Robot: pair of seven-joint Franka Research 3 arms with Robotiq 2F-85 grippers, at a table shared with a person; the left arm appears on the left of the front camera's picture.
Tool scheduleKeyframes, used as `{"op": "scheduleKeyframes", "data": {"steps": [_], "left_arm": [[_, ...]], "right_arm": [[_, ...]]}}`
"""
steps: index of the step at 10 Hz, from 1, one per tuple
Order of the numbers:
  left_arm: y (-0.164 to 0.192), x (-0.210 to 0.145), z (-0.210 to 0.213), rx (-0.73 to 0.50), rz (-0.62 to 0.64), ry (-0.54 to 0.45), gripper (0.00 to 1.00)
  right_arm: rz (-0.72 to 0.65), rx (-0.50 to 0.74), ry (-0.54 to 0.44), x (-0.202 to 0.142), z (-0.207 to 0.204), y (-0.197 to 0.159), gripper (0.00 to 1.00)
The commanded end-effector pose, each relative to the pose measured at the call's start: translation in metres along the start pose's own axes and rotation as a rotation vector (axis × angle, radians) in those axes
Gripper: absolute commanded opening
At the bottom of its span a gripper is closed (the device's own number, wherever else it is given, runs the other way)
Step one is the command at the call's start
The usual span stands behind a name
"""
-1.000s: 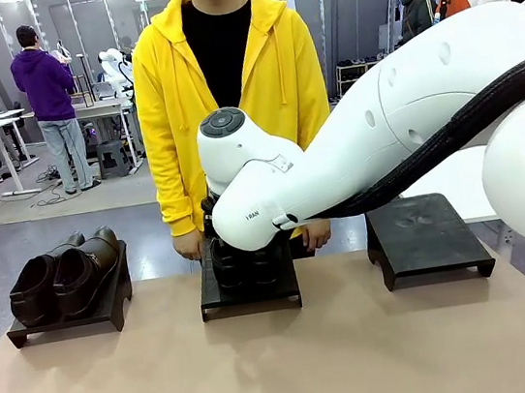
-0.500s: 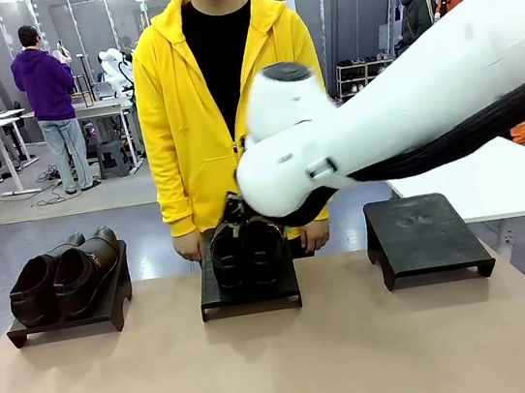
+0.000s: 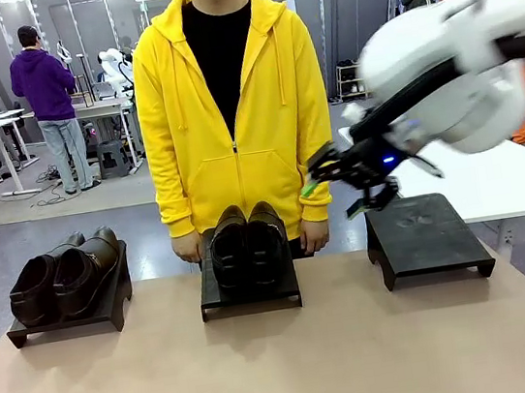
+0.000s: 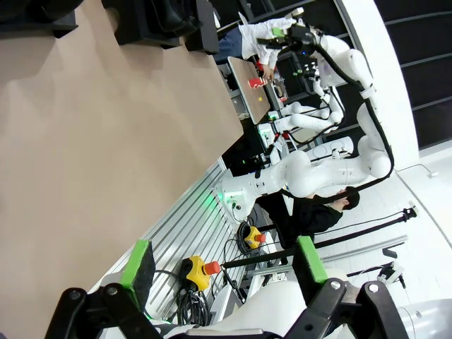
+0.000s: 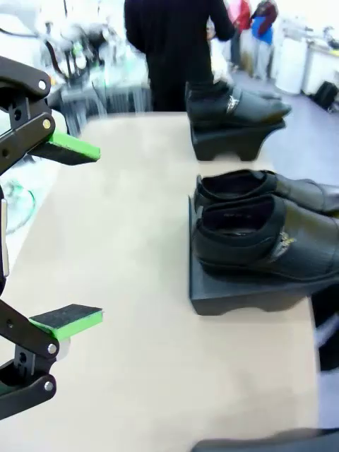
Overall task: Place the shoes on the stand as instructed by the person.
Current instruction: Pick up another pair of Shoes and place it on the Shoes Stand indicated by the person.
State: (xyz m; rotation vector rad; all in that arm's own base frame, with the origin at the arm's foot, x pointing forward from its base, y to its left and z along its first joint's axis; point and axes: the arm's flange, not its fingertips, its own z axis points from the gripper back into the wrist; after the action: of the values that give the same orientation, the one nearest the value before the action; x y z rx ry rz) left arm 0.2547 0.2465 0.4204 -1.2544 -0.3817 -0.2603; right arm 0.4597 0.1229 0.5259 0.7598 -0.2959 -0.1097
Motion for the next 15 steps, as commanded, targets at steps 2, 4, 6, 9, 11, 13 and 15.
{"op": "scheduleKeyframes", "data": {"steps": [2,4,6,9,11,13,15], "left_arm": [[-0.003,-0.002,0.001,-0.01,-0.02,0.002,1.0],[-0.003,-0.002,0.001,-0.01,-0.02,0.002,1.0],[-0.003,-0.002,0.001,-0.01,-0.02,0.002,1.0],[-0.003,-0.002,0.001,-0.01,-0.02,0.002,1.0],[-0.003,-0.002,0.001,-0.01,-0.02,0.002,1.0],[-0.003,-0.002,0.001,-0.01,-0.02,0.002,1.0],[-0.003,-0.002,0.001,-0.01,-0.02,0.002,1.0]], "right_arm": [[-0.164,0.118,0.001,0.003,0.067,-0.084,1.0],[-0.246,0.182,-0.043,-0.014,0.121,-0.137,1.0],[-0.326,0.26,-0.088,-0.041,0.163,-0.193,1.0],[-0.309,0.447,-0.057,-0.095,0.207,-0.26,1.0],[-0.332,0.531,-0.106,-0.122,0.217,-0.288,1.0],[-0.339,0.548,-0.135,-0.132,0.216,-0.293,1.0],[-0.358,0.531,-0.116,-0.135,0.222,-0.295,1.0]]}}
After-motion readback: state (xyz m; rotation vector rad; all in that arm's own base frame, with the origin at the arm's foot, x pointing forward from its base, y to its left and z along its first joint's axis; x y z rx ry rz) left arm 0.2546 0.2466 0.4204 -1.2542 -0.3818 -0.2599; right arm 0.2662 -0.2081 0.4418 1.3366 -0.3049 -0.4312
